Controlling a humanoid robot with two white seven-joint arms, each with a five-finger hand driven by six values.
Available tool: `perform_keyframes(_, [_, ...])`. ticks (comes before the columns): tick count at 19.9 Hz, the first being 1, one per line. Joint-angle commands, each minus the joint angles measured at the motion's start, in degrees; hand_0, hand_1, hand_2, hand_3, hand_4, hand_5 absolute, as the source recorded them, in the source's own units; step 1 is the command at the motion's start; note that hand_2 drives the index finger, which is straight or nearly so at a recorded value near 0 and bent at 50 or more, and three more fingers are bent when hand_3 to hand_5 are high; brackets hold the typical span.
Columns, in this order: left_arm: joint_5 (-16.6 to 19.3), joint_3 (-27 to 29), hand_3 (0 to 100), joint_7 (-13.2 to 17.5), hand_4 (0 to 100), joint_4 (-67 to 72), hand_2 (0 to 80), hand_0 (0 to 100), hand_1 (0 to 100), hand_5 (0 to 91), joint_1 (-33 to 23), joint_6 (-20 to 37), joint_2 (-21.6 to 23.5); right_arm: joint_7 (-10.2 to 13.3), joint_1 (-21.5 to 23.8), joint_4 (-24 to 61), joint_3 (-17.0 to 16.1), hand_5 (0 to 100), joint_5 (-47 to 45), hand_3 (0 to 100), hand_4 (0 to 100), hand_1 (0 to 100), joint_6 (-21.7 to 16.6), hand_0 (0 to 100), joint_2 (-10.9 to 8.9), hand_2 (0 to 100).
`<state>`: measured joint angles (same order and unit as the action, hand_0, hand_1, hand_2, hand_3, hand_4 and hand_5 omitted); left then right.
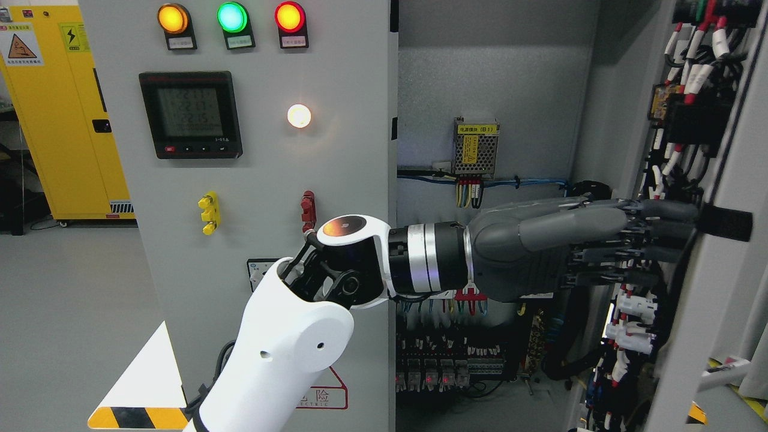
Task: Open door with both hands
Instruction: 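Push the push-button door outward with the left hand, swinging it open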
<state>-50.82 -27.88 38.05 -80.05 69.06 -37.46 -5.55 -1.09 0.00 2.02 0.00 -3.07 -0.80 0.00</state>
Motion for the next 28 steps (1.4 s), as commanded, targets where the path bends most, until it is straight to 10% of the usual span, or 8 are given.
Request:
perform_keyframes(1, [-1.03,-0.77,0,-2.72,0,-1.50,0.0,12,56,0.0,0.02,0.11,-4.20,-0.05,-1.23,0.00,-1.93,0,0.00,0,0,50,0.01,0,1.14,4])
perform_keyframes(6, [-5.25,-3.66,0,-3.25,0,-2.39,0.0,12,56,0.0,0.29,0.11,-4.20,-0.05,-0.88,0.00,-1.93,0,0.00,0,0,50,0.01,0,1.05,4])
perform_keyframes(11, [-8.33,-9.38,0,-10.27,0,-1.69,0.0,12,56,0.0,3.01,1.51,-4.38,-0.05,-0.79,0.00,-1.93,0,0.00,0,0,50,0.01,0,1.05,4])
perform_keyframes(28, [-12.64,-22.57,0,-10.89,0,4.91,0.0,12,56,0.0,8.29,10.74,-5.34,-0.05,0.00,0.00,-1.93,0,0.00,0,0,50,0.01,0,0.70,4])
